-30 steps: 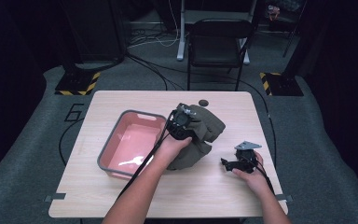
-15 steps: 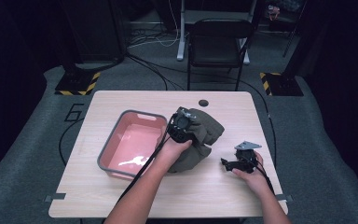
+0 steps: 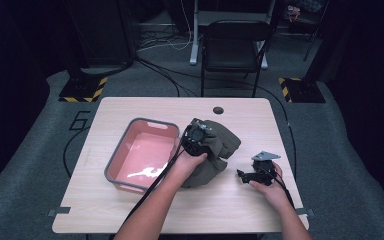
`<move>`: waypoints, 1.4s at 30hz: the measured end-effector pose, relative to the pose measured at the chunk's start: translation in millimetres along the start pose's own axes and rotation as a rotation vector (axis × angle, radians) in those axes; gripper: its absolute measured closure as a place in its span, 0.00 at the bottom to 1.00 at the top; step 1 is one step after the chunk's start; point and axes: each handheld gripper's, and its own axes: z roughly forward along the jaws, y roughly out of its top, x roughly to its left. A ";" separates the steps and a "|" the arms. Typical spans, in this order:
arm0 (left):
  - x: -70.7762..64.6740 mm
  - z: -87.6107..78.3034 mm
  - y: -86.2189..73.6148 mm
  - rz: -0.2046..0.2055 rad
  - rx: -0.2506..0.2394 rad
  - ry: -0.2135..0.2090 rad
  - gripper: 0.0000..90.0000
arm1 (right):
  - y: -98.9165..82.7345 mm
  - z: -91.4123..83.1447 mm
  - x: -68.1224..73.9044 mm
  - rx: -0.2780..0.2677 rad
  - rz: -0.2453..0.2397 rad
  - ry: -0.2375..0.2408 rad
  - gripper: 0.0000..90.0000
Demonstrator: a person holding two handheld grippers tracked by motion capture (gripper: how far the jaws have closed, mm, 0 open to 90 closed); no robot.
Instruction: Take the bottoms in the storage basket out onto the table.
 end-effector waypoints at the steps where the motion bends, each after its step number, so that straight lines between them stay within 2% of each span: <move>1: -1.0 2.9 -1.5 0.000 0.003 0.003 0.76 | 0.0 0.0 0.0 0.000 0.000 0.000 0.13; 6: -0.4 6.5 -4.2 -0.002 0.015 -0.001 0.76 | 0.0 0.0 0.0 0.000 0.000 0.000 0.13; 14: -1.1 11.0 -8.2 -0.011 0.008 0.005 0.76 | 0.0 0.0 0.0 0.000 0.000 0.000 0.13; 21: -4.5 22.6 -15.4 -0.011 0.029 0.002 0.76 | 0.0 0.0 0.1 0.000 0.000 0.000 0.13; 29: -4.3 30.1 -22.9 -0.014 0.039 0.015 0.76 | 0.0 0.0 0.1 0.000 0.000 0.000 0.13; 37: -6.3 39.9 -30.2 -0.016 0.050 0.005 0.76 | 0.0 0.0 0.1 0.000 0.000 -0.001 0.13; 42: -6.4 42.6 -33.0 -0.018 0.040 0.007 0.76 | 0.0 0.0 0.1 0.000 0.000 -0.001 0.13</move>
